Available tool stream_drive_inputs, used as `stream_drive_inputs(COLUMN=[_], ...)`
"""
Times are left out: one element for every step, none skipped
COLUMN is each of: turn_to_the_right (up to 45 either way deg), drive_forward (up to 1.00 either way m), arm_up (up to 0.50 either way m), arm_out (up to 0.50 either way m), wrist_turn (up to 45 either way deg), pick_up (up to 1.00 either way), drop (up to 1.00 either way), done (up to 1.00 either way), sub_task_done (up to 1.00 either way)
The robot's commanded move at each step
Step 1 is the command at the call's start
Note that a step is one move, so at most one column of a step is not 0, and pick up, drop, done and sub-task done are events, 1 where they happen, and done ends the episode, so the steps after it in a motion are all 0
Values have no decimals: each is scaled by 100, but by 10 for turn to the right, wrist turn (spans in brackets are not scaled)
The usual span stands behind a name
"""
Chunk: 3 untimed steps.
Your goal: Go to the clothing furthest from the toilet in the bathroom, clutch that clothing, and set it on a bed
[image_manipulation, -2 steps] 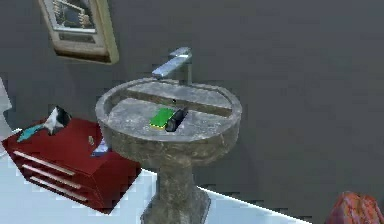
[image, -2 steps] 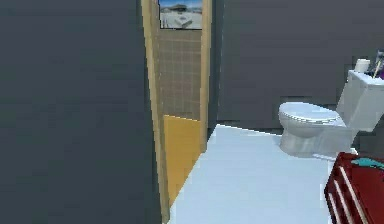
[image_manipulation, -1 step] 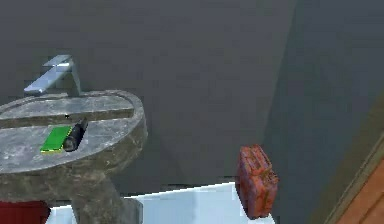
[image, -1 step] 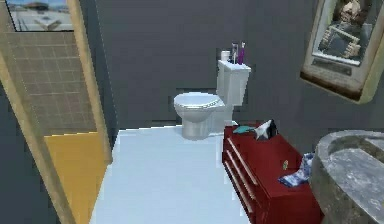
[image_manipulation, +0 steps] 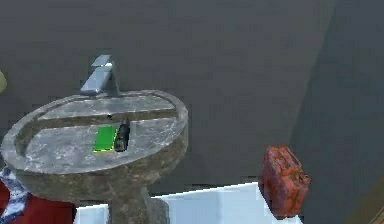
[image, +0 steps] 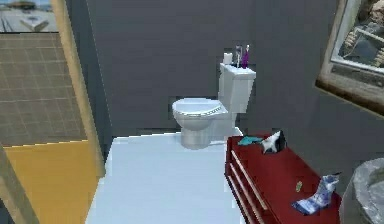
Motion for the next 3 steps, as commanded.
stream_drive_inputs(turn_to_the_right=[30,0,-120], drive_forward=[0,70,0], arm_up=[0,0,0], arm_out=[0,0,0], wrist_turn=[0,0,0], pick_up=[0,0,0], drop=[0,0,0], done=[0,0,0], sub_task_done=[0,0,0])
